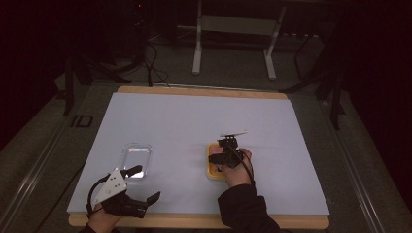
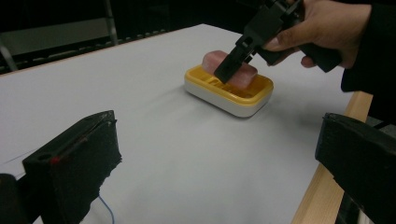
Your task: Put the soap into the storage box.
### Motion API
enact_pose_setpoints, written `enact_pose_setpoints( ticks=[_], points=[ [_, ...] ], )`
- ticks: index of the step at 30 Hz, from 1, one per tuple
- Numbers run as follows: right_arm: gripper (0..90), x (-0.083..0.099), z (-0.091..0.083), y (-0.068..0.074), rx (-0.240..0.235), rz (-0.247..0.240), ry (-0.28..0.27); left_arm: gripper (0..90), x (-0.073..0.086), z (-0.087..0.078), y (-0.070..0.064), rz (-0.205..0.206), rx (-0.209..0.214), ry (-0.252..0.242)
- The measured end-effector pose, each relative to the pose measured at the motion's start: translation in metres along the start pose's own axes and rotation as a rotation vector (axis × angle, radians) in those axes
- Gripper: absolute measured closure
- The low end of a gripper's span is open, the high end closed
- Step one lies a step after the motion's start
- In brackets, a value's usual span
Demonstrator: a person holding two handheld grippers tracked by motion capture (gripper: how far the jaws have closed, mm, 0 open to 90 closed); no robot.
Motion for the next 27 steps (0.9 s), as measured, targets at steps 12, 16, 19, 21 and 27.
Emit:
enact_pose_setpoints(
  ticks=[12, 16, 19, 21, 27],
  points=[
    [37.3, 0.009, 0.014, -0.001, 0.012, 0.02, 0.039, 0.1, 0.0, 0.001, -0.001, 0.0, 0.004, 0.002],
    [37.2, 0.01, 0.016, -0.001, 0.019, 0.008, 0.044, 0.2, 0.001, 0.001, 0.0, 0.0, 0.002, 0.012],
    [35.8, 0.009, 0.015, -0.002, 0.017, 0.017, 0.038, 0.2, 0.001, 0.001, 0.0, -0.001, -0.002, 0.016],
    [35.1, 0.008, 0.013, -0.002, 0.015, 0.016, 0.033, 0.2, 0.001, 0.001, 0.0, -0.002, -0.003, 0.014],
    [33.9, -0.002, -0.001, -0.005, 0.021, 0.005, -0.018, 0.2, 0.001, 0.002, 0.0, -0.003, -0.001, 0.014]
  ],
)
Point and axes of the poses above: each handheld gripper's, and its own axes: z roughly forward along the jaws, x roughly out of its underside, y roughly to its left, the point moved 7 cm from there along z, roughly forward along the jaws, and after that the axes turned 14 degrees about x, right-handed, at the moved point
